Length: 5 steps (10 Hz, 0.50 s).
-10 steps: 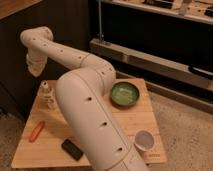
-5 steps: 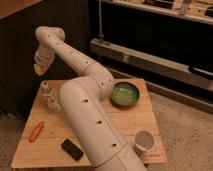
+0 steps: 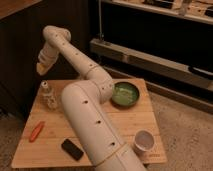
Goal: Knock the bottle over
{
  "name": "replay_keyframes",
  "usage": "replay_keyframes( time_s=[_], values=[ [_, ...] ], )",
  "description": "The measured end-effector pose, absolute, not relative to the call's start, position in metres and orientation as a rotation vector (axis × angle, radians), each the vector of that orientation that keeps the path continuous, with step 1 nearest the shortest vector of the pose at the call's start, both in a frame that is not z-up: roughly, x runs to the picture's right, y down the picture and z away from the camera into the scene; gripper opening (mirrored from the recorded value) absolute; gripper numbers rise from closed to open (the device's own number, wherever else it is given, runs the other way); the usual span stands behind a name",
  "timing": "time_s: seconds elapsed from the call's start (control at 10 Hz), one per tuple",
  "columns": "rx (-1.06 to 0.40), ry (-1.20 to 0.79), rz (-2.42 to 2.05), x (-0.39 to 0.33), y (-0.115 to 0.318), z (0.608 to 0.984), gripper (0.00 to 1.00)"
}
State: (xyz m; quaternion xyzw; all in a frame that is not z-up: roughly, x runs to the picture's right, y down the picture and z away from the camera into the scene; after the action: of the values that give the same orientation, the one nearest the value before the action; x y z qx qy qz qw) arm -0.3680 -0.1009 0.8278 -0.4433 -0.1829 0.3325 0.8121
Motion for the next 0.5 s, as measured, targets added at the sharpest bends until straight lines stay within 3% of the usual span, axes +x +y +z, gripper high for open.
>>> replay_keyframes(
  time_s=[0.2,0.5],
  values=[
    [-1.053,-0.419,0.724,-0.360,-0.087,0.832,0.00],
    [-1.063,-0.414,0.723,-0.362,-0.076,0.831,0.00]
  ],
)
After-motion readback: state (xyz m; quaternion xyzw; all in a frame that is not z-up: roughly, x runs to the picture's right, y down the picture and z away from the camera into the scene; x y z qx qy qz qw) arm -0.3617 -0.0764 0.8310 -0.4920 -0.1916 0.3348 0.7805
